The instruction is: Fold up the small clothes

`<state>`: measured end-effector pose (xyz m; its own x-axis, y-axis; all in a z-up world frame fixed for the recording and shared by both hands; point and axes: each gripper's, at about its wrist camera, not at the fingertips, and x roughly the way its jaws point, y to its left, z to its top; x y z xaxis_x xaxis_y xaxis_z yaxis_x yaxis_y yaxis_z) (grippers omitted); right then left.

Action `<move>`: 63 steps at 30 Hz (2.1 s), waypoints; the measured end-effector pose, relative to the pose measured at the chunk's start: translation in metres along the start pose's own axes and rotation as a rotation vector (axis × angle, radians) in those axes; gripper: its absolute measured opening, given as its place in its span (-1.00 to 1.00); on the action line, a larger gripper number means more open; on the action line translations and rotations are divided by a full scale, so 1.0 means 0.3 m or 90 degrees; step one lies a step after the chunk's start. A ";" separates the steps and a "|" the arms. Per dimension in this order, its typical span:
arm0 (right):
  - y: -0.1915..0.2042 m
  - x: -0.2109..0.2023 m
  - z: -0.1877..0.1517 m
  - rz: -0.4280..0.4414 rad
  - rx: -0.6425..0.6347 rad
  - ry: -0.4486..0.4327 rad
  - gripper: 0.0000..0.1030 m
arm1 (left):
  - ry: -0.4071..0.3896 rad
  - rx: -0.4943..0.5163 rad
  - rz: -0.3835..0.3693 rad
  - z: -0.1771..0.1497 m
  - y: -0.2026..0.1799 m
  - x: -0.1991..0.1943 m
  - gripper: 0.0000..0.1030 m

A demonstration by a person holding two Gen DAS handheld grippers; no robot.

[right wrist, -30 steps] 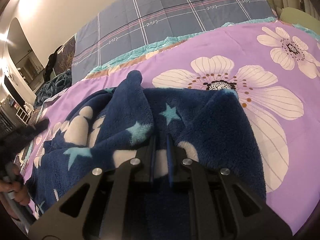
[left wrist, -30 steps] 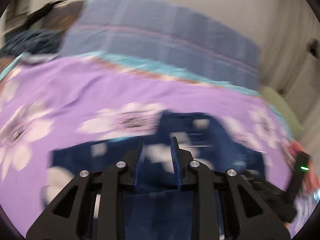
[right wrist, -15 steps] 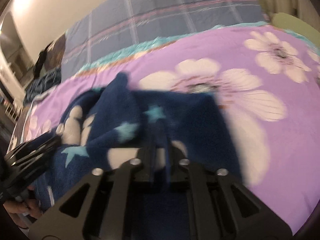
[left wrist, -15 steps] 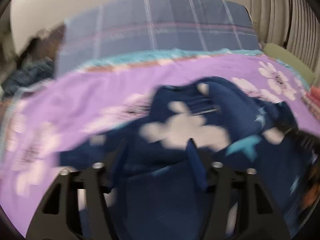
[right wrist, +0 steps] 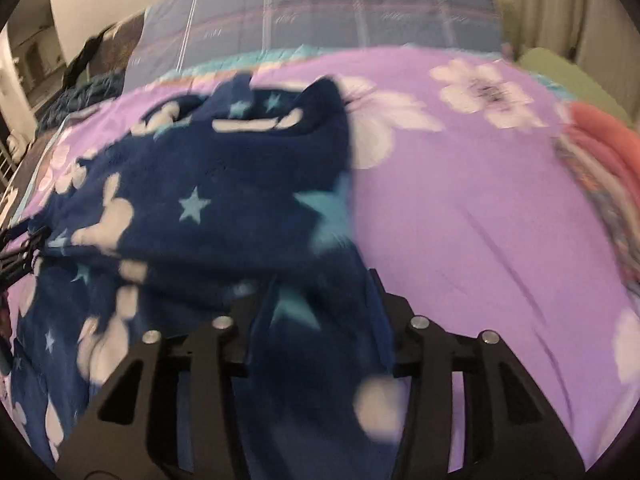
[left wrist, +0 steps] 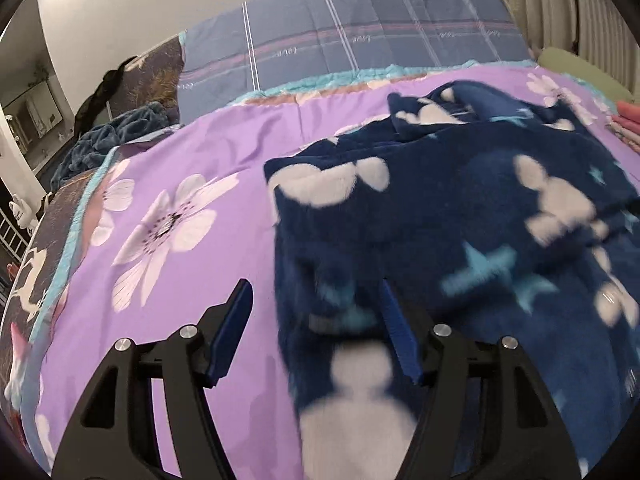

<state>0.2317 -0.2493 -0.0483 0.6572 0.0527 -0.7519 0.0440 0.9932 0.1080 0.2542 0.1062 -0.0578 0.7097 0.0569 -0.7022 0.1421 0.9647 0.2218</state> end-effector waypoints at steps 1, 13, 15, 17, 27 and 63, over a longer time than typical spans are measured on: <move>-0.009 -0.051 -0.026 0.028 0.008 -0.005 -0.12 | -0.011 -0.001 -0.011 -0.035 0.012 -0.053 0.28; -0.147 -0.480 -0.526 0.157 0.096 0.017 -0.36 | 0.033 -0.098 -0.166 -0.555 0.096 -0.405 0.52; -0.066 -0.531 -0.552 0.248 0.076 0.017 -0.37 | 0.039 -0.126 -0.195 -0.584 0.100 -0.419 0.52; 0.030 -0.553 -0.568 0.345 0.049 0.033 -0.37 | 0.044 -0.156 -0.222 -0.611 0.096 -0.428 0.52; 0.384 -0.398 -0.686 0.478 -0.038 0.224 -0.03 | 0.023 -0.187 -0.254 -0.698 0.040 -0.496 0.53; -0.270 -0.563 -0.815 0.250 0.268 0.082 0.01 | 0.034 -0.210 -0.351 -0.736 0.067 -0.544 -0.60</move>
<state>-0.0669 -0.3133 -0.0891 0.5896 0.4469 -0.6728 0.1277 0.7709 0.6241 -0.0112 0.1732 -0.0881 0.5562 -0.4653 -0.6886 0.2503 0.8839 -0.3951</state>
